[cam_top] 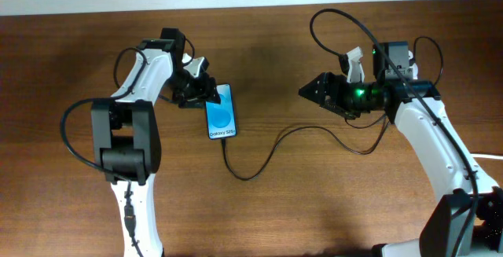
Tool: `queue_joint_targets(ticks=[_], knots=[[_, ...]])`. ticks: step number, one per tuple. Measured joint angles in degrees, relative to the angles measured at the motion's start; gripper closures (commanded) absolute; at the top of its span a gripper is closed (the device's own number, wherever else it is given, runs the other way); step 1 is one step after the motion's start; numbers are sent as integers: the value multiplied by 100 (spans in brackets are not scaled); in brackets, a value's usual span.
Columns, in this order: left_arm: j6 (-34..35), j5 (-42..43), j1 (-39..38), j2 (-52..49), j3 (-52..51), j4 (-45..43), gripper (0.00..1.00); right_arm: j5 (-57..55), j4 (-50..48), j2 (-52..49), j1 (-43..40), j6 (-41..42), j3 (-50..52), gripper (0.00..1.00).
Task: Plug charger to phone and switch on socket
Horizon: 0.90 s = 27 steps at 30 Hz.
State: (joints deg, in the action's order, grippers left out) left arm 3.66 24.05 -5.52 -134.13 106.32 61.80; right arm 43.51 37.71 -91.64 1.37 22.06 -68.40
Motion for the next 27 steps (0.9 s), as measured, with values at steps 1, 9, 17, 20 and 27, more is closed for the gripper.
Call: queue_joint_targets(ticks=[1,9,17,20,27], knots=[[39,-133,0,11,2,-15,36,-4,0,0,0,-2,0,12],[179,-1261,7,140,92,103,32,-345,772,2,-20,-271,-317,14],[48,-1517,7,2083,656,111,0,-1056,2769,129,-741,-1158,-2498,21],[35,-1556,9,2662,758,105,1,-1241,3128,192,-1200,-1279,-3053,18],[26,-1602,9,3023,756,219,1,-1681,3283,221,-3423,-1351,-3812,16]])
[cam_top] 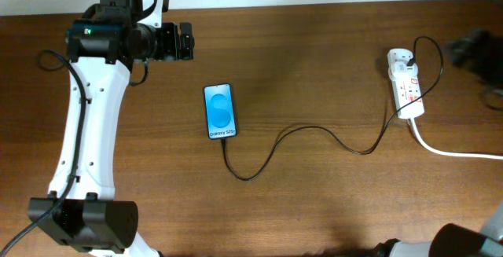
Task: Plug charger to phone and switch on socket
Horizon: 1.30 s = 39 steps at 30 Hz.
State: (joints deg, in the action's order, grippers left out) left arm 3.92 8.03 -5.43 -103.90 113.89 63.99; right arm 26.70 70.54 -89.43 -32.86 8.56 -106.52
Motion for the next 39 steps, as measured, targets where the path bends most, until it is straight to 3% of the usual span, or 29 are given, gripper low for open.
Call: queue_joint_targets(ticks=[5,11,25,39], knots=[[0,-2,0,-2,0,4,1,-120,-175,-280,-1239,-20,-9,15],[0,-15,0,-2,0,4,1,-166,-490,-1045,-1668,-227,-9,15],[0,-15,0,-2,0,4,1,-114,-1744,-2708,-1196,-319,-11,11],[0,-15,0,-2,0,4,1,-546,-1991,-3777,-352,-380,-9,10]])
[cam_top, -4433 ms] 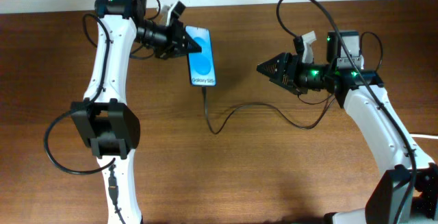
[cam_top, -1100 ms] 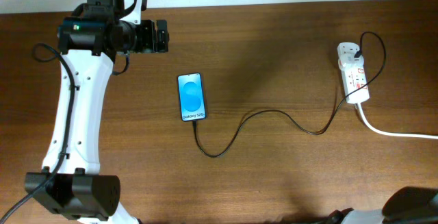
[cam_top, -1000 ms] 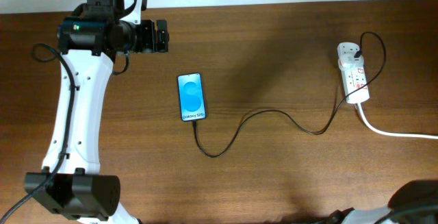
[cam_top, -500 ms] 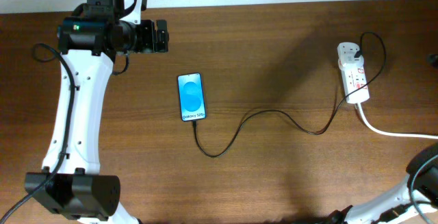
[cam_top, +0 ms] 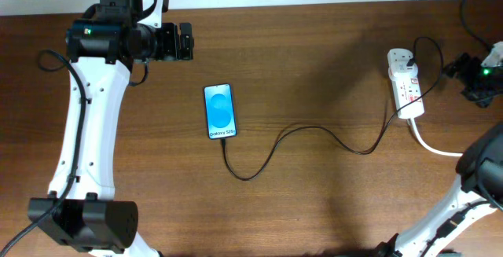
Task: Plug charger to phone and switch on socket
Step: 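Press the orange switch on the white power strip with the right gripper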
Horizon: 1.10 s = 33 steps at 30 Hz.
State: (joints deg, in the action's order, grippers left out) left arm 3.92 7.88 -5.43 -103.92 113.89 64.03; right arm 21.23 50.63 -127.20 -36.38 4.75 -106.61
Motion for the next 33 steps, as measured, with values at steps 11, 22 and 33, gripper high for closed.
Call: queue_joint_targets(ticks=[11,22,33], knots=[[0,0,0,0,0,0,1,-431,-44,-385,299,-96,35,10],[0,0,0,0,0,2,1,-474,-59,-527,490,-219,39,10],[0,0,0,0,0,0,1,-494,-256,-619,490,-205,39,10]])
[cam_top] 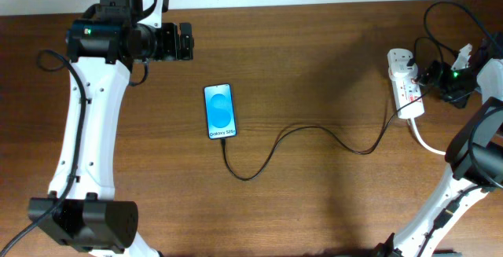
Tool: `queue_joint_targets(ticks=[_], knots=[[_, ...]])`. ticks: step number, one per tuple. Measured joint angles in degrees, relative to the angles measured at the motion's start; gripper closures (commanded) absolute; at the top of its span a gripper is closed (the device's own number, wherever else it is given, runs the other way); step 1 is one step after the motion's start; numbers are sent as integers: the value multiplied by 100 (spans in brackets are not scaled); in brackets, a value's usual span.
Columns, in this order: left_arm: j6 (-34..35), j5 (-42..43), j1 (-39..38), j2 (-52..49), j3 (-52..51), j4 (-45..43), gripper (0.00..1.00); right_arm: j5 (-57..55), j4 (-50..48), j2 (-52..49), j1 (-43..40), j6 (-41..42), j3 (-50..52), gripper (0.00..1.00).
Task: Plug charger to phone and switch on socket
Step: 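Press the orange switch on the white power strip with the right gripper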
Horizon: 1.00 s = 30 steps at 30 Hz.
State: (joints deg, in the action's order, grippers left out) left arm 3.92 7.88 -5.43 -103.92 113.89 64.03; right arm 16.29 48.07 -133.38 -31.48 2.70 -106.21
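Observation:
A phone (221, 111) with a lit blue screen lies face up on the wooden table, left of the middle. A black charger cable (299, 135) is plugged into its near end and curves right to a white socket strip (405, 82), where its plug sits at the far end. My right gripper (425, 75) is just right of the strip, its tips at the strip's edge; its jaw state is unclear. My left gripper (187, 42) hangs up and left of the phone, well apart from it, holding nothing; its fingers look close together.
The socket strip's white mains lead (456, 152) runs off the right edge of the table (314, 210). A pale wall strip borders the far edge. Black cables loop above my right arm.
My right gripper has moved left from the table's far right edge up to the side of the socket strip. The left arm, the phone and the cable are unchanged.
First my left gripper was at the phone's left edge and my right arm covered the socket, cable plugged into the phone. Then the left arm was raised up-left and the right arm had withdrawn to the right edge. Now the right gripper is back beside the strip.

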Motion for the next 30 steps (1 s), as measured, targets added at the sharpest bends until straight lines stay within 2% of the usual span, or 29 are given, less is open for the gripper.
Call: queue_joint_targets(ticks=[30], knots=[[0,0,0,0,0,0,1,-149,-127,26,103,442,114,10]])
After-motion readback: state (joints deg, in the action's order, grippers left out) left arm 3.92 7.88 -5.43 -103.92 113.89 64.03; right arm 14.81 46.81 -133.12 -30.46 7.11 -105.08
